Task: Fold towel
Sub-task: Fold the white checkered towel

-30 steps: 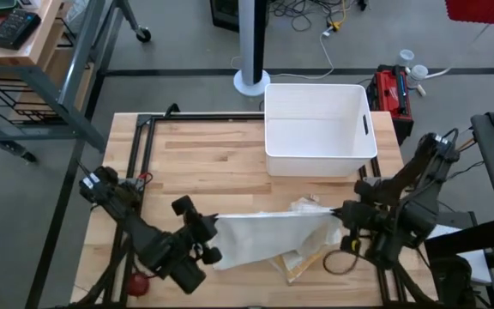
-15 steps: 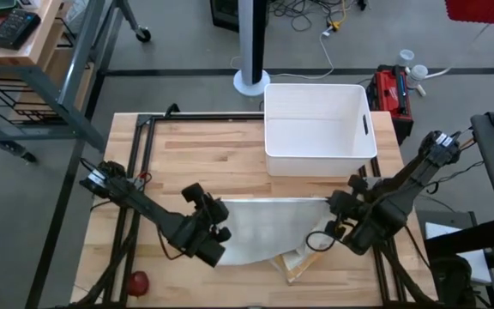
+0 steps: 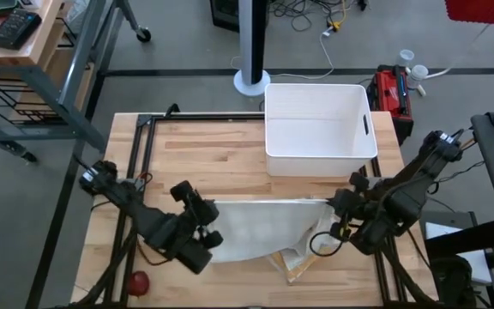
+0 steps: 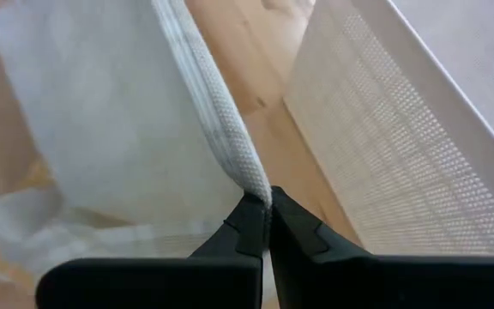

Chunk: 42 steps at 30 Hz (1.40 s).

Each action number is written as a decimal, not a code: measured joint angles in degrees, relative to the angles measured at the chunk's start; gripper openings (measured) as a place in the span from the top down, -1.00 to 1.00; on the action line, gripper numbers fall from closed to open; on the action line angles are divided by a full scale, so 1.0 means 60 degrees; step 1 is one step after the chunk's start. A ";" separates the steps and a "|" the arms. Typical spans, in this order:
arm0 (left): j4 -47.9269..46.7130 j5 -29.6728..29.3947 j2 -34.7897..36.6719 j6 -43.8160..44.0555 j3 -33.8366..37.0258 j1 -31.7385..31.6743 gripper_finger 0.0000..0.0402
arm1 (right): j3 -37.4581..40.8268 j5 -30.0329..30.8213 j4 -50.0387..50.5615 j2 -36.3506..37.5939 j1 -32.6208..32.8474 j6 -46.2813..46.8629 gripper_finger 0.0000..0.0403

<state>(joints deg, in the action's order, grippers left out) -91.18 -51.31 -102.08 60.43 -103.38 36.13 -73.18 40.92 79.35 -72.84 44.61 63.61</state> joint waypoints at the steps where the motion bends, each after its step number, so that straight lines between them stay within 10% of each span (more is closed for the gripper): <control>1: 0.0014 0.0015 0.0007 0.0010 -0.0221 0.0137 1.00 | -0.0132 -0.0048 -0.0025 0.0000 0.0032 -0.0030 1.00; 20: 0.2583 0.3666 -0.0001 0.0625 -0.4803 0.3941 1.00 | -0.1233 -0.3867 -0.9606 -0.0096 0.1934 -0.1563 1.00; 26: 0.4025 0.2867 0.0454 -0.0026 -0.4949 0.4439 1.00 | -0.2782 -0.4138 -0.8703 -0.0437 0.2088 -0.1494 1.00; 42: 0.1409 0.2704 0.0811 0.2848 -0.4957 0.4396 1.00 | -0.7686 -0.4734 -0.4737 -0.3066 0.2114 -0.2314 1.00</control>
<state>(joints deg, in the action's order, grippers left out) -82.73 -35.08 -97.21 77.52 -133.12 62.50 -119.30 12.51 50.93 -91.23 57.30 49.73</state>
